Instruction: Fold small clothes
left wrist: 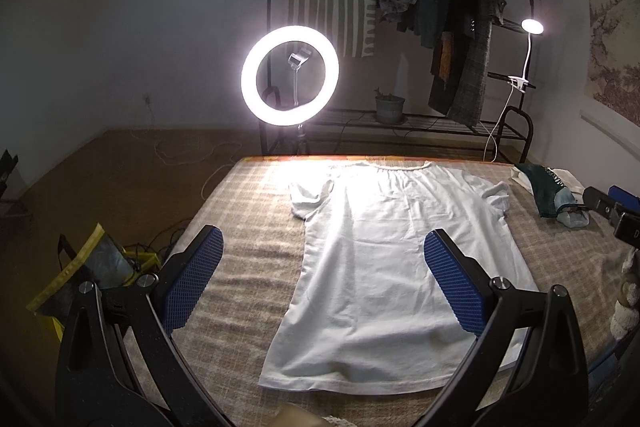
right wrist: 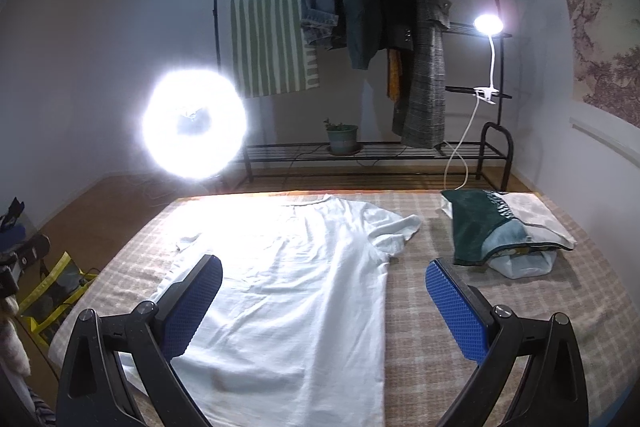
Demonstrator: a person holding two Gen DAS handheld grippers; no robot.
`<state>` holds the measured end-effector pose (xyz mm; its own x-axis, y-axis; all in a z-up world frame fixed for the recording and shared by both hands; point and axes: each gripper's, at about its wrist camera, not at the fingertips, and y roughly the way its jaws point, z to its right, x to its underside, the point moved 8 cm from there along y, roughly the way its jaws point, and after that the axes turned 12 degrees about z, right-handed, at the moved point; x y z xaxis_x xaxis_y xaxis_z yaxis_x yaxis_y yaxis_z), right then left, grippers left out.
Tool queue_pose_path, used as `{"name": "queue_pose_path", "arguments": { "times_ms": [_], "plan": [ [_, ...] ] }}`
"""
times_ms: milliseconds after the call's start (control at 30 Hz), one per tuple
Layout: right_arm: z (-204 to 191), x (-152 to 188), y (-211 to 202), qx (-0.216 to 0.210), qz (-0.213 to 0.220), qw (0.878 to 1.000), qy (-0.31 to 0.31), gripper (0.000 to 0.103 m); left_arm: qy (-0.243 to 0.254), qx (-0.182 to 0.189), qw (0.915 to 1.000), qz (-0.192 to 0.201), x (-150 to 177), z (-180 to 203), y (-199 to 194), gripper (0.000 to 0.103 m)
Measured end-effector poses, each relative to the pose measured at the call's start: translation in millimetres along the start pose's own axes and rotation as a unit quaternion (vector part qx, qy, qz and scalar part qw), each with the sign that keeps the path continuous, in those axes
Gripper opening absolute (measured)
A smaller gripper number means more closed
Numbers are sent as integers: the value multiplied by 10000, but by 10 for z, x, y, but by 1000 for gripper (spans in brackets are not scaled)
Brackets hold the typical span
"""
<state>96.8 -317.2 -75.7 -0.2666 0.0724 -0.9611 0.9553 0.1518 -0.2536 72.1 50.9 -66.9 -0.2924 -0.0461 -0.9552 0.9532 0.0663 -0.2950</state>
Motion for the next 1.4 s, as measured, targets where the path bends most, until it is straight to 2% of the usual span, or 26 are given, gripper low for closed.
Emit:
{"name": "queue_pose_path", "arguments": {
  "times_ms": [133, 300, 433, 533, 600, 700, 767, 867, 967, 1167, 1233, 1300, 1333, 1400],
  "plan": [
    [-87, -23, 82, -66, 51, 9999, -83, 103, -191, -101, 9989, -411, 257, -258, 104, 101],
    [-246, -81, 198, -430, -14, 9986, -310, 103, -601, -162, 9918, -1119, 643, -517, 220, 82],
    [-431, -174, 297, -762, -168, 9948, -651, 102, -1105, -165, 9798, -1656, 980, -686, 266, 71],
    [-585, -245, 362, -955, -188, 9916, -854, 101, -1539, -213, 9686, -1939, 1184, -752, 287, 71],
    [-659, -276, 452, -1017, -223, 9905, -899, 101, -1717, -370, 9619, -2097, 1343, -783, 320, 71],
    [-801, -291, 710, -1177, -461, 9888, -797, 93, -1908, -744, 9527, -2245, 1583, -842, 345, 71],
    [-922, -279, 919, -1362, -737, 9861, -609, 90, -2218, -820, 9423, -2368, 1741, -836, 354, 71],
    [-1173, -292, 1216, -1675, -1085, 9791, -389, 88, -2501, -946, 9319, -2449, 1909, -804, 375, 71],
    [-1517, -329, 1506, -1905, -1299, 9721, -438, 79, -2581, -975, 9276, -2517, 2005, -747, 427, 70],
    [-2143, -295, 2009, -2294, -1578, 9591, -504, 78, -2629, -1084, 9289, -2372, 1975, -792, 563, 64],
    [-2319, -240, 2220, -2329, -1729, 9557, -504, 78, -2734, -1106, 9234, -2455, 2036, -830, 605, 56],
    [-2409, -172, 2410, -2358, -1874, 9525, -447, 77, -2840, -1090, 9184, -2528, 2091, -858, 639, 42],
    [-2473, -116, 2540, -2355, -1978, 9507, -405, 76, -2822, -1105, 9196, -2501, 2088, -872, 641, 40],
    [-2610, 27, 2806, -2323, -2223, 9462, -370, 72, -2722, -1065, 9233, -2490, 2067, -864, 666, 17]
  ]
}}
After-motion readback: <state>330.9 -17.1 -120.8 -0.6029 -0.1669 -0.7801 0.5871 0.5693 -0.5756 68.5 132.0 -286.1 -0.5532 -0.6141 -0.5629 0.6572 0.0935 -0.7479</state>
